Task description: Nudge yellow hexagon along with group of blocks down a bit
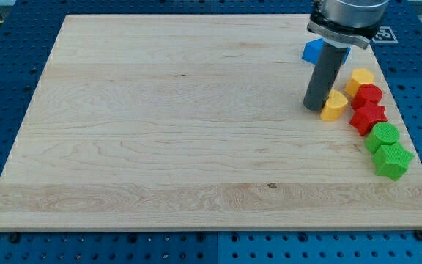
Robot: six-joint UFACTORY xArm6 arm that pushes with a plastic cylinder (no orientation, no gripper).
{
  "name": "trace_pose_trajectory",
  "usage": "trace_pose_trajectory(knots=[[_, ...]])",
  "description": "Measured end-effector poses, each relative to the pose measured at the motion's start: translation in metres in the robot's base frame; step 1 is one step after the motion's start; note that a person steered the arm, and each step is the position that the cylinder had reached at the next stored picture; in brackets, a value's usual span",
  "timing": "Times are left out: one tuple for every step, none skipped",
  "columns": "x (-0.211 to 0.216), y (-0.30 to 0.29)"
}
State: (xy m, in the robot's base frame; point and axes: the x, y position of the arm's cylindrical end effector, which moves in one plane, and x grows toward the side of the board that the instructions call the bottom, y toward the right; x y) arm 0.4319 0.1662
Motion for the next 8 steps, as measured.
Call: trace_pose_trajectory(knots=[[0.001, 0.010], [0.001, 0.014], [0.001, 0.015], [0.001, 0.015], [0.000, 0.015], [-0.025, 0.014], [-0.057, 0.014], [-0.071, 0.020]])
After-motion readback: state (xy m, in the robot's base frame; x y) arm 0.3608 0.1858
